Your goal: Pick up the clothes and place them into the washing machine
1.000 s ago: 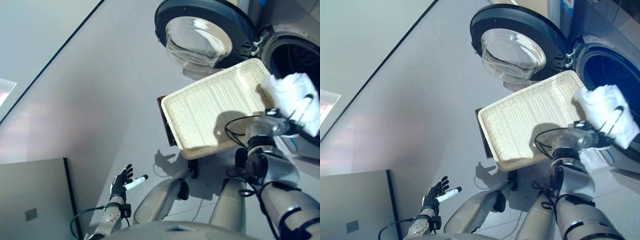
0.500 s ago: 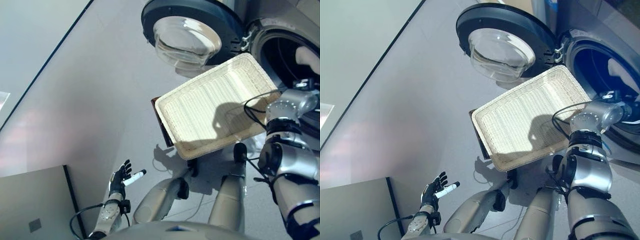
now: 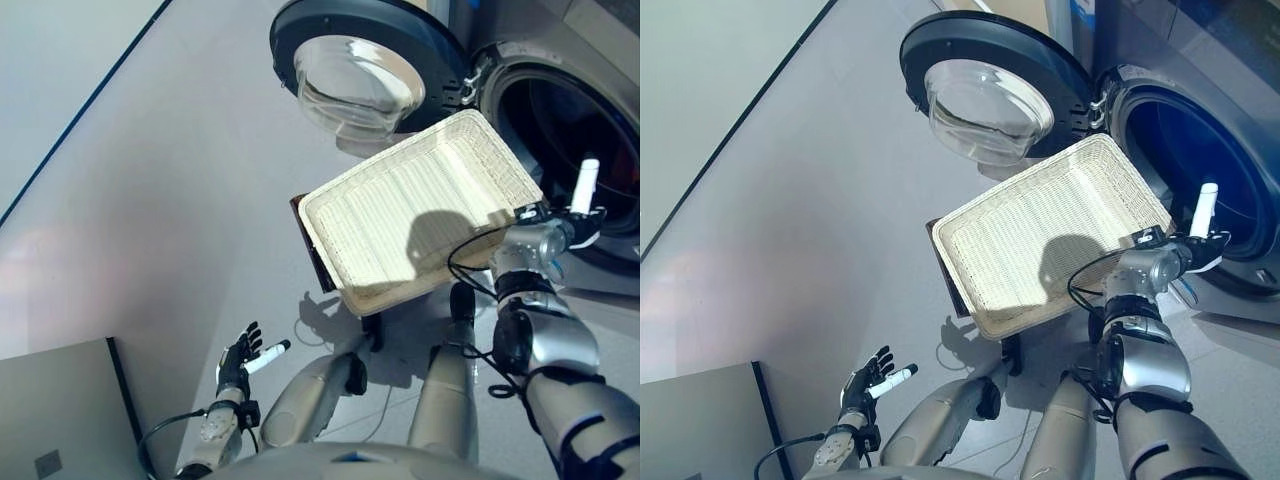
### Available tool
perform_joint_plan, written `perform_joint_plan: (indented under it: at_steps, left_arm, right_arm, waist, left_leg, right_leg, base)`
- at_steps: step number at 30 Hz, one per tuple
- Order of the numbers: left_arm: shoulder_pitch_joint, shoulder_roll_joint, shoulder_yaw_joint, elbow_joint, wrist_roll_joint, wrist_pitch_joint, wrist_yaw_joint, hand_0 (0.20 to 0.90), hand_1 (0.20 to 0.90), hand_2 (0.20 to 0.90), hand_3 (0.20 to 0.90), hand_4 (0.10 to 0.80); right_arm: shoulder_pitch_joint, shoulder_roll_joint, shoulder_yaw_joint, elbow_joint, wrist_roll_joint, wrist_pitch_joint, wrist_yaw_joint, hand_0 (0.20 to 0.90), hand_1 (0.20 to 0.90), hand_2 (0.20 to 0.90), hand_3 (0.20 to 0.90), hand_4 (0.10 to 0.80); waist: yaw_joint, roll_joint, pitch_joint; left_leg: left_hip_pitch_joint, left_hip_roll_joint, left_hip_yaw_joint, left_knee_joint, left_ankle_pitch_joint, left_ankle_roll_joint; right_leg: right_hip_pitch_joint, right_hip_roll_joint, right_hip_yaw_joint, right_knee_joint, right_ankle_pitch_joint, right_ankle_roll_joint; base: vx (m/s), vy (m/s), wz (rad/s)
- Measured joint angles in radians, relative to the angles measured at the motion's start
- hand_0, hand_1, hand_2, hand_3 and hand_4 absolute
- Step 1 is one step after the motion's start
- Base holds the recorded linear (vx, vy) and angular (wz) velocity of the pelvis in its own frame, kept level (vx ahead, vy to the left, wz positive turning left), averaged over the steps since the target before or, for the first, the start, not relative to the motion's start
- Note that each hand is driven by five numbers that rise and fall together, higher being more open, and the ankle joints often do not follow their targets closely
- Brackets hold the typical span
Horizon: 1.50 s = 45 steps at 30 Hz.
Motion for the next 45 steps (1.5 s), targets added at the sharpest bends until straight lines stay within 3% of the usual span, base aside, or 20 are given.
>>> perform_joint_plan:
  at_steps: [9,16,23,24,28,34,39,45]
  left_arm:
    - [0.004,-0.003,0.033,0.046,0.003,0.002,0.0,0.9,0.9,0.9,0.9,0.8]
    - [0.027,-0.007,0.114,0.116,0.046,0.024,-0.024,0.9,0.9,0.9,0.9,0.8]
    - [0.031,0.01,0.184,0.195,0.183,0.051,-0.042,0.9,0.9,0.9,0.9,0.8]
    - [0.031,0.012,0.191,0.197,0.198,0.053,-0.04,0.9,0.9,0.9,0.9,0.8]
    - [0.051,0.048,0.191,0.264,0.291,0.07,-0.038,0.9,0.9,0.9,0.9,0.8]
    - [0.07,0.057,0.213,0.313,0.387,0.118,-0.066,0.9,0.9,0.9,0.9,0.8]
    - [0.079,0.054,0.213,0.323,0.441,0.137,-0.081,0.9,0.9,0.9,0.9,0.8]
    - [0.078,0.062,0.212,0.352,0.475,0.156,-0.084,0.9,0.9,0.9,0.9,0.8]
  right_arm:
    - [0.119,0.002,0.073,0.032,-0.068,0.03,0.023,0.9,0.9,0.9,0.9,0.8]
    - [0.39,0.096,0.148,0.052,-0.237,0.155,0.086,0.9,0.9,0.9,0.9,0.8]
    - [0.676,0.11,0.269,0.088,-0.61,0.239,0.109,0.9,0.9,0.9,0.9,0.8]
    - [0.695,0.109,0.277,0.092,-0.64,0.242,0.109,0.9,0.9,0.9,0.9,0.8]
    - [0.805,0.123,0.336,0.119,-0.85,0.266,0.11,0.9,0.9,0.9,0.9,0.8]
    - [0.867,0.127,0.407,0.281,-1.106,0.332,0.139,0.9,0.9,0.9,0.9,0.8]
    - [0.903,0.133,0.404,0.342,-1.139,0.371,0.153,0.9,0.9,0.9,0.9,0.8]
    - [0.936,0.166,0.404,0.341,-1.142,0.372,0.144,0.9,0.9,0.9,0.9,0.8]
  waist:
    - [-0.003,-0.014,-0.053]
    - [-0.023,-0.107,-0.097]
    - [-0.031,-0.212,-0.188]
    - [-0.031,-0.214,-0.194]
    - [-0.032,-0.279,-0.268]
    - [-0.024,-0.302,-0.319]
    - [-0.028,-0.29,-0.346]
    - [-0.051,-0.303,-0.354]
  left_leg:
    - [0.022,0.003,-0.023,0.007,-0.001,-0.002]
    - [0.133,0.034,-0.065,0.001,-0.015,-0.024]
    - [0.258,0.072,-0.125,-0.051,-0.017,-0.043]
    - [0.275,0.074,-0.133,-0.055,-0.016,-0.045]
    - [0.337,0.093,-0.142,-0.08,-0.022,-0.053]
    - [0.41,0.106,-0.151,-0.109,-0.029,-0.059]
    - [0.418,0.112,-0.152,-0.109,-0.029,-0.06]
    - [0.463,0.131,-0.157,-0.111,-0.031,-0.068]
  right_leg:
    - [0.037,-0.003,-0.025,0.004,-0.006,0.001]
    - [0.184,0.018,-0.082,-0.041,-0.016,-0.016]
    - [0.362,0.041,-0.176,-0.115,-0.022,-0.029]
    - [0.384,0.043,-0.184,-0.123,-0.022,-0.03]
    - [0.453,0.061,-0.198,-0.157,-0.029,-0.04]
    - [0.544,0.067,-0.219,-0.19,-0.034,-0.047]
    - [0.568,0.071,-0.23,-0.205,-0.033,-0.047]
    - [0.625,0.086,-0.244,-0.211,-0.04,-0.053]
  base:
    - [0.002,-0.033,0.05]
    - [0.079,-0.118,0.08]
    - [0.095,-0.128,0.2]
    - [0.038,-0.041,0.21]
    - [0.043,-0.046,0.02]
    - [0.014,-0.018,0.09]
    - [0.018,-0.001,0.09]
    - [0.022,-0.006,0.08]
